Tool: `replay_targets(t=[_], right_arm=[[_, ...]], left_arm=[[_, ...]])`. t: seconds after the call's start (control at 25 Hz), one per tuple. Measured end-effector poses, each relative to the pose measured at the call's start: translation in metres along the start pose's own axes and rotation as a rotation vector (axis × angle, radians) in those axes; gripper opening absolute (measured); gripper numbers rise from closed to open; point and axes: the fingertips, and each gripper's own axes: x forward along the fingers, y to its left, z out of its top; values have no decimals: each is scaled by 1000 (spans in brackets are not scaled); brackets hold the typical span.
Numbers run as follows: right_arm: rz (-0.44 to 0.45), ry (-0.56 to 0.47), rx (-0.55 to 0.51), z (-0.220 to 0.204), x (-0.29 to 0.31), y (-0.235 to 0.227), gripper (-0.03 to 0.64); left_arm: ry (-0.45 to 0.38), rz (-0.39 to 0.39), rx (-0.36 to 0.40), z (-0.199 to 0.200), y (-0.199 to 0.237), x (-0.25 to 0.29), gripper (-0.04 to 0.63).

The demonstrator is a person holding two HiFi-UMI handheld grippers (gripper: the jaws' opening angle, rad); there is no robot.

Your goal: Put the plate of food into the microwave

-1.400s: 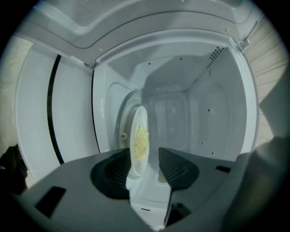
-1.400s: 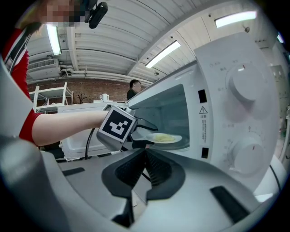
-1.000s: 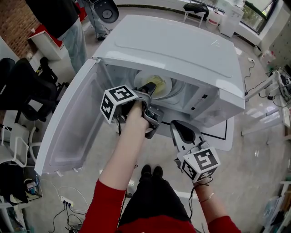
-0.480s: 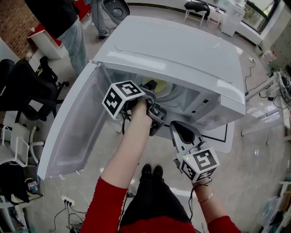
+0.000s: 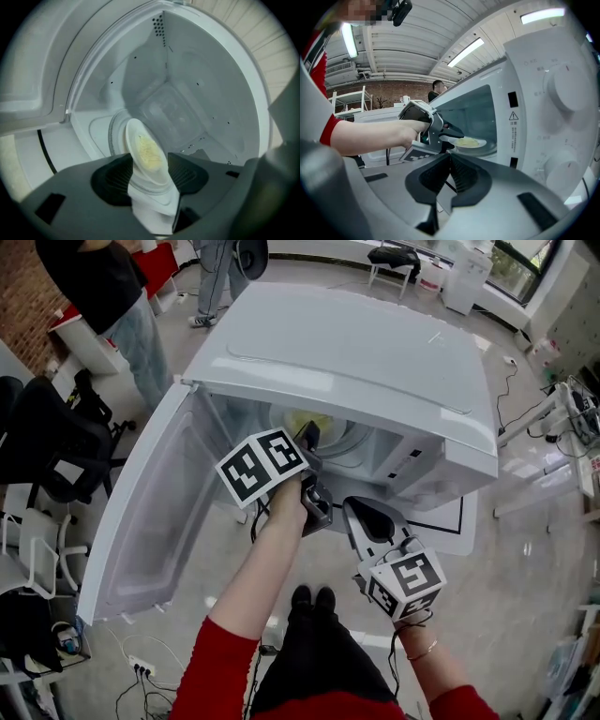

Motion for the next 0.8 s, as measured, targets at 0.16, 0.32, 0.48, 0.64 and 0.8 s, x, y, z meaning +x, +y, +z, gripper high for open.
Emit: replay_targets(t=[0.16, 0.32, 0.48, 0.64, 0.8], right_arm=[[-8, 1, 0, -3, -1, -2, 14], [-11, 8, 4, -7, -2, -3, 15], [-12, 10, 8, -9, -2, -3, 15], [-12, 13, 8, -12, -3, -5, 14], [-14, 13, 8, -13, -4, -8, 15]], left_arm=[[-14, 13, 151, 1, 1, 0, 237], [-12, 62, 331, -3, 3, 1, 236], [-8, 114, 516, -6, 4, 3, 236], [-3, 141, 612, -6, 7, 5, 238], [16, 123, 594, -4, 7, 6, 246]])
